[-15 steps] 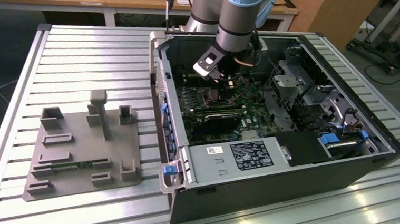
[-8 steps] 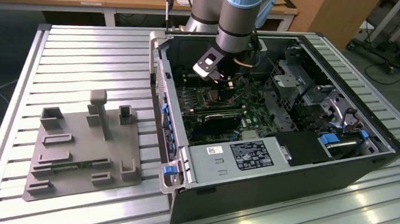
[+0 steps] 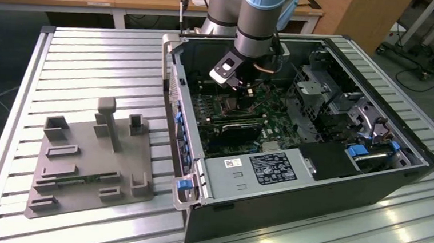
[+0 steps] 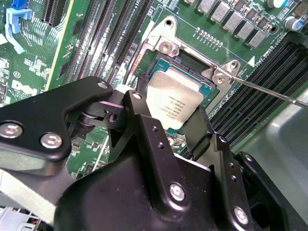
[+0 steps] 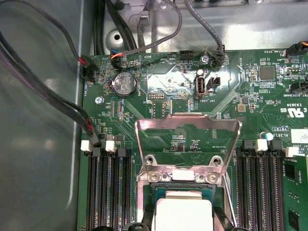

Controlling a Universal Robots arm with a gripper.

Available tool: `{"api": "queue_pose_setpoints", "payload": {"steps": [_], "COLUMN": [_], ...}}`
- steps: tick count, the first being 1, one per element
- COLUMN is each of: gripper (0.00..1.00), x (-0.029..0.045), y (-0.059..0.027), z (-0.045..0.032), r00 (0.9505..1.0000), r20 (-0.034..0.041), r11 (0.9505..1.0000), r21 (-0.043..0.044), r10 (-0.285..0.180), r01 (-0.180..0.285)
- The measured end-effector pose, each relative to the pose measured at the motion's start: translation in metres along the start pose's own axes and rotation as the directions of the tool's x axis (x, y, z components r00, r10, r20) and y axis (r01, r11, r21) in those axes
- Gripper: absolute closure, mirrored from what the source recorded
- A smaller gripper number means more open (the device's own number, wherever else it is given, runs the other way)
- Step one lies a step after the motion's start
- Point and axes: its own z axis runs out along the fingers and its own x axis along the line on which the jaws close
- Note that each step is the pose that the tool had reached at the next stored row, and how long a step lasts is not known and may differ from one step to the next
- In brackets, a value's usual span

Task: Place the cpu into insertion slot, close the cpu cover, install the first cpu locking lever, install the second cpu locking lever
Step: 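Place the cpu into insertion slot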

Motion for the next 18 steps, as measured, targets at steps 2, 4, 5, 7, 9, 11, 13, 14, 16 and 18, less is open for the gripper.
{"api": "queue_pose_setpoints", "payload": {"steps": [2, 4, 5, 7, 9, 11, 13, 14, 16, 18], "gripper": [0.46, 0.46, 0.46, 0.46, 0.46, 0.46, 0.46, 0.45, 0.39, 0.33], "x": [0.0, 0.0, 0.0, 0.0, 0.0, 0.0, 0.0001, 0.0002, 0.0002, 0.0], "y": [0.0001, 0.0001, 0.0001, 0.0001, 0.0001, 0.0001, 0.0002, 0.0002, 0.0002, 0.0001], "z": [0.0002, 0.0003, 0.0003, 0.0003, 0.0003, 0.0003, 0.0005, 0.0008, 0.0008, 0.0004], "r00": [1.0, 1.0, 1.0, 1.0, 1.0, 1.0, 1.0, 1.0, 1.0, 1.0], "r20": [-0.0001, -0.0002, -0.0002, -0.0002, -0.0002, -0.0002, -0.0008, -0.0014, -0.0012, -0.0003], "r11": [1.0, 1.0, 1.0, 1.0, 1.0, 1.0, 1.0, 1.0, 1.0, 1.0], "r21": [-0.0001, -0.0002, -0.0001, -0.0001, -0.0001, -0.0002, -0.0007, -0.0011, -0.0008, -0.0002], "r10": [0.0, 0.0, 0.0, 0.0, 0.0, 0.0, 0.0, 0.0, 0.0, 0.0], "r01": [0.0, 0.0, 0.0, 0.0, 0.0, 0.0, 0.0, 0.0, 0.0, 0.0]}}
